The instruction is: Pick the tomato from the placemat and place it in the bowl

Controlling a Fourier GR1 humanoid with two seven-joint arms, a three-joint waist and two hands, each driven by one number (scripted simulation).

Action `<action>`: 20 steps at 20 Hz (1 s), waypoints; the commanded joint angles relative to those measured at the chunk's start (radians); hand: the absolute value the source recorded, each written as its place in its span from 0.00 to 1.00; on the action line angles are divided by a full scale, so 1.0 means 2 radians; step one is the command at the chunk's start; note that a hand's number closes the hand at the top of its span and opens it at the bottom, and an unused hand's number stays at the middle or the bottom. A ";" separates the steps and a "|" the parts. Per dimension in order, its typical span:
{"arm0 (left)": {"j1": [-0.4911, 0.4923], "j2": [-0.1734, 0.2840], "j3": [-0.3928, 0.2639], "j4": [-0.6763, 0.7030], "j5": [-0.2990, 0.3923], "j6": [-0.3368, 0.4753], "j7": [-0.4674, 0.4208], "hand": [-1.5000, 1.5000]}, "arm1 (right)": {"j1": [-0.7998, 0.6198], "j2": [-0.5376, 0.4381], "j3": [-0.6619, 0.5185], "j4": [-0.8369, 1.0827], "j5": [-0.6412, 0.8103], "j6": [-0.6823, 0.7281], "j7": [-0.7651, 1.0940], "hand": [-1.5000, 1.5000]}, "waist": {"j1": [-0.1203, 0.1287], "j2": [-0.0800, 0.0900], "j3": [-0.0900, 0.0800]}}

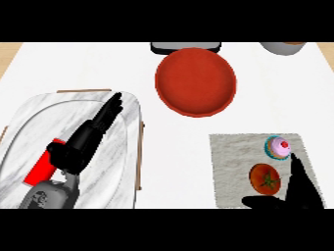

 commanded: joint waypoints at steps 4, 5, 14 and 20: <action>0.022 -0.021 -0.003 -0.044 -0.025 -0.003 0.032 0.50 | 0.000 0.029 -0.028 0.038 0.001 -0.020 -0.040 0.00 | 0.001 0.000 0.000; -0.015 -0.028 0.011 -0.008 -0.029 0.003 0.028 0.50 | -0.002 0.032 -0.038 0.071 -0.013 -0.042 -0.078 1.00 | 0.000 0.000 0.000; 0.032 -0.034 0.017 -0.049 -0.038 -0.020 0.031 0.50 | 0.003 0.047 -0.042 0.085 0.070 -0.078 -0.104 1.00 | 0.001 0.000 0.000; -0.002 -0.041 -0.003 -0.020 -0.032 -0.046 0.019 0.50 | -0.164 0.075 0.088 0.128 0.127 0.072 -0.074 1.00 | 0.066 0.012 -0.002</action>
